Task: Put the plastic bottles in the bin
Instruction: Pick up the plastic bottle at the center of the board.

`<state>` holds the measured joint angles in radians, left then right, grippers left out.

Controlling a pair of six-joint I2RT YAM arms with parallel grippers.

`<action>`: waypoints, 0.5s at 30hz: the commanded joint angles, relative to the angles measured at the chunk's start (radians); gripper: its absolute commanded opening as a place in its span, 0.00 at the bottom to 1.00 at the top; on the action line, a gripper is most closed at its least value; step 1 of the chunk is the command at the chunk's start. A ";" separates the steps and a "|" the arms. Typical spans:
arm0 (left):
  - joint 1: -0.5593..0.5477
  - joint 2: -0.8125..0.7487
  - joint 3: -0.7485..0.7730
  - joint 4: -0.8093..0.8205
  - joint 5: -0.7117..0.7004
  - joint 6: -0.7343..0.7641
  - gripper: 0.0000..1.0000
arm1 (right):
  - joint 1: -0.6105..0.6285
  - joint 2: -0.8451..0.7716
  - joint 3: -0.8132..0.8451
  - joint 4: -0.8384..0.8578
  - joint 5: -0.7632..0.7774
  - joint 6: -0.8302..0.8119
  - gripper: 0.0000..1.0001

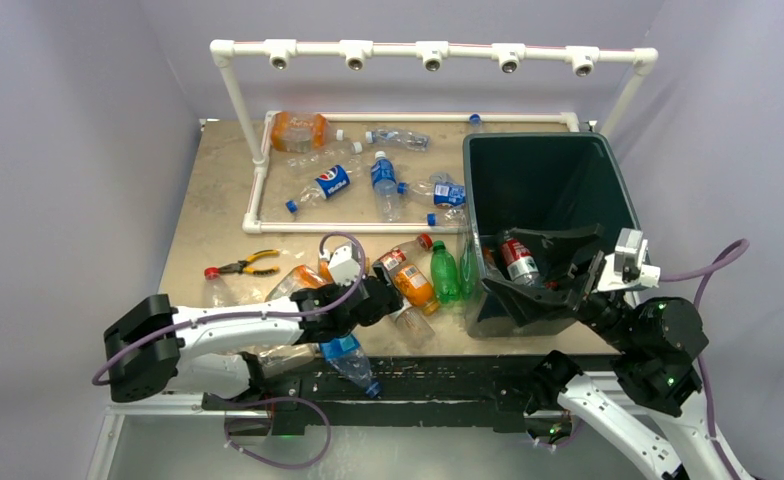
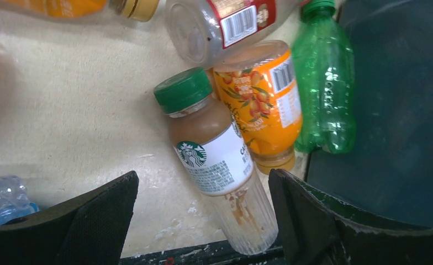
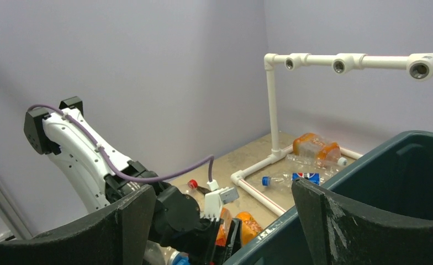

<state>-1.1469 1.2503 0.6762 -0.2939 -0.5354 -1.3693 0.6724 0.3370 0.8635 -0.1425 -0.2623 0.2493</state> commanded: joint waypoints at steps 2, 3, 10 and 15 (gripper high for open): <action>-0.005 0.092 0.029 0.016 -0.012 -0.187 0.87 | 0.000 -0.014 -0.003 0.014 0.031 0.013 0.99; -0.006 0.107 0.034 0.013 -0.013 -0.200 0.87 | 0.000 -0.013 -0.004 0.015 0.032 0.014 0.99; -0.005 0.135 0.070 -0.037 -0.099 -0.252 0.85 | -0.001 -0.020 0.003 -0.003 0.037 0.016 0.99; -0.005 0.165 0.090 -0.036 -0.113 -0.249 0.83 | -0.001 -0.029 -0.001 -0.008 0.044 0.019 0.99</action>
<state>-1.1469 1.3895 0.7208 -0.3210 -0.5983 -1.5887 0.6724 0.3233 0.8616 -0.1532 -0.2420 0.2546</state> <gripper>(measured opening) 0.840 0.987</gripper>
